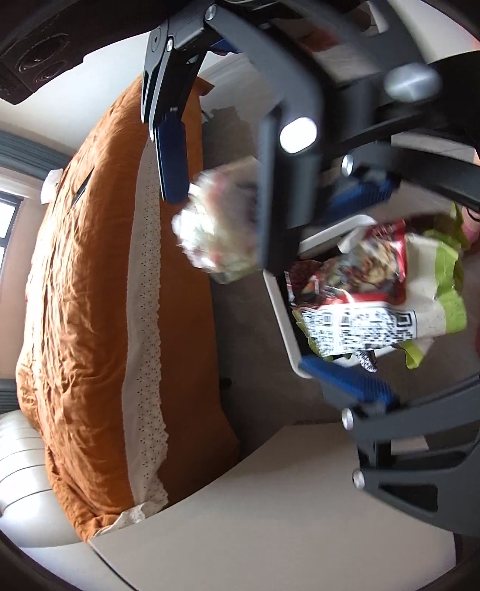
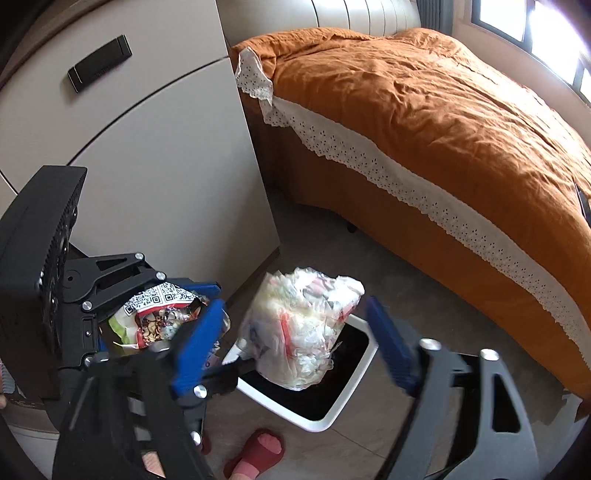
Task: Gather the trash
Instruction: 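Carry both items over the white wastebasket and open both tools to drop them, then move both tools back to the desk toward the plastic bag and clear box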
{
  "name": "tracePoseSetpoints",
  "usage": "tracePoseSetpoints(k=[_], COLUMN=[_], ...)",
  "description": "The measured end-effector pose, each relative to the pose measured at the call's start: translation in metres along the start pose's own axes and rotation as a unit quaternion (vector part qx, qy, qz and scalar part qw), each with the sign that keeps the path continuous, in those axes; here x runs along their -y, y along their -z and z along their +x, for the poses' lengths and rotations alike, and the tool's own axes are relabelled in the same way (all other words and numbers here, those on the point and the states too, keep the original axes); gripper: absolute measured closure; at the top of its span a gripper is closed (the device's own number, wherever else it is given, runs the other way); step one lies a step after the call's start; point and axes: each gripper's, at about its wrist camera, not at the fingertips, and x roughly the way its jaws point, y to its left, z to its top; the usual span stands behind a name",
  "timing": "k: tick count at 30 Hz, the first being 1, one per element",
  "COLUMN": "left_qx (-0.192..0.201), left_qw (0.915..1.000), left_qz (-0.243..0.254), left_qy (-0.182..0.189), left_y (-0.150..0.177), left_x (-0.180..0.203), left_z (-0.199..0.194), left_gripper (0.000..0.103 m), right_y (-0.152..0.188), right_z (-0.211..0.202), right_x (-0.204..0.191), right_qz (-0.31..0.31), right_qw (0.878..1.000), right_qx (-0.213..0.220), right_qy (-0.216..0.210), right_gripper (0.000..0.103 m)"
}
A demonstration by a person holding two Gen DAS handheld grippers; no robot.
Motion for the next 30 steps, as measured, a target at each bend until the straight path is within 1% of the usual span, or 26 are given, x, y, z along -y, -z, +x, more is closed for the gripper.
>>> tracePoseSetpoints(k=[1, 3, 5, 7, 12, 16, 19, 23, 30], left_qx=[0.003, -0.002, -0.005, -0.007, -0.010, -0.003, 0.007, 0.031, 0.072], left_qw=[1.0000, 1.0000, 0.9998, 0.9997, 0.9997, 0.9998, 0.9996, 0.9986, 0.9949], left_qz=[-0.001, 0.003, 0.014, 0.016, 0.010, 0.000, -0.006, -0.010, -0.044], left_qy=[-0.005, -0.007, -0.016, -0.016, -0.018, -0.022, -0.027, -0.042, -0.055], left_y=[0.002, 0.006, 0.008, 0.008, 0.007, 0.000, -0.009, -0.025, -0.049], left_x=[0.000, 0.001, 0.003, 0.003, -0.002, -0.005, -0.007, -0.009, -0.015], left_z=[0.004, 0.010, 0.009, 0.005, -0.012, -0.033, -0.055, -0.098, -0.179], left_gripper=[0.005, 0.005, 0.005, 0.005, 0.005, 0.005, 0.005, 0.005, 0.005], right_y=[0.004, 0.012, 0.016, 0.017, 0.009, -0.005, -0.018, -0.041, -0.080], right_z=[0.004, 0.013, 0.016, 0.017, 0.004, -0.012, -0.030, -0.065, -0.129], right_x=[0.000, -0.001, -0.002, -0.004, -0.013, -0.022, -0.031, -0.042, -0.066], right_qz=[-0.001, -0.008, -0.007, -0.009, -0.010, -0.006, -0.006, -0.005, -0.009], right_qw=[1.000, 1.000, 1.000, 0.999, 1.000, 1.000, 1.000, 0.999, 0.997], right_qx=[0.001, -0.009, -0.015, -0.021, -0.014, -0.005, 0.007, 0.032, 0.078], right_qy=[0.006, 0.018, 0.022, 0.023, 0.022, 0.022, 0.024, 0.025, 0.022], right_gripper=[0.005, 0.005, 0.005, 0.005, 0.005, 0.005, 0.005, 0.005, 0.005])
